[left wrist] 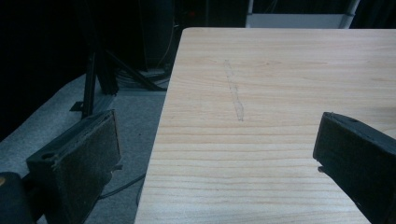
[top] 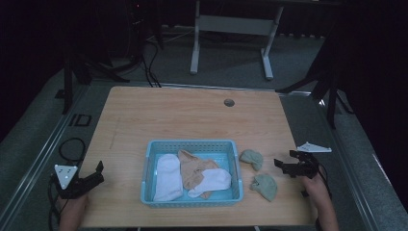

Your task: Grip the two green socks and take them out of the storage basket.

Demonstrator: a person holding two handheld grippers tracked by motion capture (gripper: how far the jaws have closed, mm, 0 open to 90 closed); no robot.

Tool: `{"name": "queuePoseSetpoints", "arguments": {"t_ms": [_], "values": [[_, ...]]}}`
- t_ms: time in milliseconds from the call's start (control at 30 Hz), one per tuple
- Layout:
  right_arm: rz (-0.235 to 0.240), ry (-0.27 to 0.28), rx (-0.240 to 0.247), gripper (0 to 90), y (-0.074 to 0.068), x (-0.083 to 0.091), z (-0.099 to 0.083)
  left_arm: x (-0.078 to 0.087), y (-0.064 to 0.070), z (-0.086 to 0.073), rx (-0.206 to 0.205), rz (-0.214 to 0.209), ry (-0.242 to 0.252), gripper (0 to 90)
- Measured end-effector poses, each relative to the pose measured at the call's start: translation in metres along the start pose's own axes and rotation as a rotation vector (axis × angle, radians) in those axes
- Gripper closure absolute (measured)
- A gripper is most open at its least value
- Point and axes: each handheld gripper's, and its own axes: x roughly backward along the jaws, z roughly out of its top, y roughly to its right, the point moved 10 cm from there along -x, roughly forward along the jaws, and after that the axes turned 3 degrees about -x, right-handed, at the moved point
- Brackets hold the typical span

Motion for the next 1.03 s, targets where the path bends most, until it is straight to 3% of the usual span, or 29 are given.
{"name": "queuePoseSetpoints", "arguments": {"t_ms": [167,333,533,633,767,1033], "values": [[-0.045,0.024,-0.011,11.8,0.006,0.003,-0.006,0.0,0.0,0.0,-0.001,0.0,0.0,0.3],[-0.079,0.085,-0.079,11.8,0.016,0.009,-0.018,0.0,0.0,0.0,-0.002,0.0,0.0,0.4],[-0.13,0.064,-0.107,11.8,0.023,0.01,-0.03,0.0,0.0,0.0,-0.003,-0.002,0.001,0.4],[-0.157,0.092,-0.125,11.8,0.027,0.015,-0.029,0.0,0.001,0.0,-0.003,-0.003,0.002,0.4],[-0.169,0.102,-0.157,11.8,0.031,0.016,-0.032,0.0,0.001,0.0,-0.003,-0.004,0.002,0.4],[-0.17,0.08,-0.169,12.8,0.032,0.013,-0.036,0.0,0.001,0.0,-0.002,-0.005,0.003,0.3]]}}
